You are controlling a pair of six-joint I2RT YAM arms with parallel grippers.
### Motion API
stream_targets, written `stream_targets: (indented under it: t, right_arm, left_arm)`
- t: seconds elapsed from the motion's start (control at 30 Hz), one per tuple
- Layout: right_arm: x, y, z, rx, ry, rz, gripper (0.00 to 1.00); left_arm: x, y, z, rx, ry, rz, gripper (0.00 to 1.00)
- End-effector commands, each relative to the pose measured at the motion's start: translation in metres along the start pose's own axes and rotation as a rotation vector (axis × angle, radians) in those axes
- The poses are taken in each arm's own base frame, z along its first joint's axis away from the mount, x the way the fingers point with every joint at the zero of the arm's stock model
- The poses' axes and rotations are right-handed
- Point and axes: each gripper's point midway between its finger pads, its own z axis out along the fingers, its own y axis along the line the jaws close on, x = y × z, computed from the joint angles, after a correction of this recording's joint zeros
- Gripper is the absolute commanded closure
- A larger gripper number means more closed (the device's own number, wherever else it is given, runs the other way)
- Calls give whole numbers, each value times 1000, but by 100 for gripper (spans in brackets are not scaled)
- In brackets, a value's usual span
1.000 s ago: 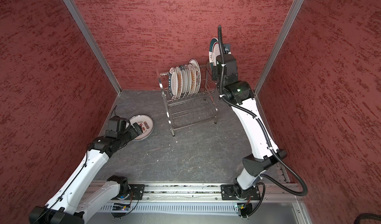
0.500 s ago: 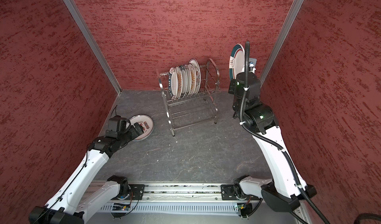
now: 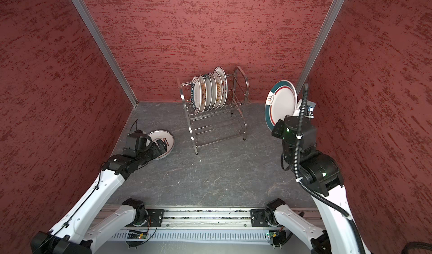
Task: Unload the plates from the dish rack
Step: Place the plate among the plates.
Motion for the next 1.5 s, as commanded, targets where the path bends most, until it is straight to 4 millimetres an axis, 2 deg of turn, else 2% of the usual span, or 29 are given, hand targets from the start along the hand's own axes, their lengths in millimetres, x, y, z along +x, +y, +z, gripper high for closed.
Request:
stream_targets:
  t: [0.0, 0.13, 0.23, 0.5, 0.9, 1.47]
  right_arm:
    - [41, 8, -4, -93, 150, 79, 91]
    - [79, 14, -7, -162, 271, 99, 91]
    - [100, 21, -7, -205, 348, 89, 91]
    - [153, 65, 9, -384, 536, 102, 92]
    - [182, 127, 22, -648, 652, 266, 92]
    - [223, 164, 36, -827, 769, 514, 92]
  left_arm:
    - [-3, -10, -6, 33, -13, 6, 1]
    - [3, -15, -7, 49, 1, 13, 1]
    - [8, -19, -7, 59, 12, 16, 1]
    - [25, -34, -10, 103, 51, 25, 1]
    - [44, -50, -5, 183, 94, 31, 1]
    - [49, -67, 3, 244, 112, 27, 0]
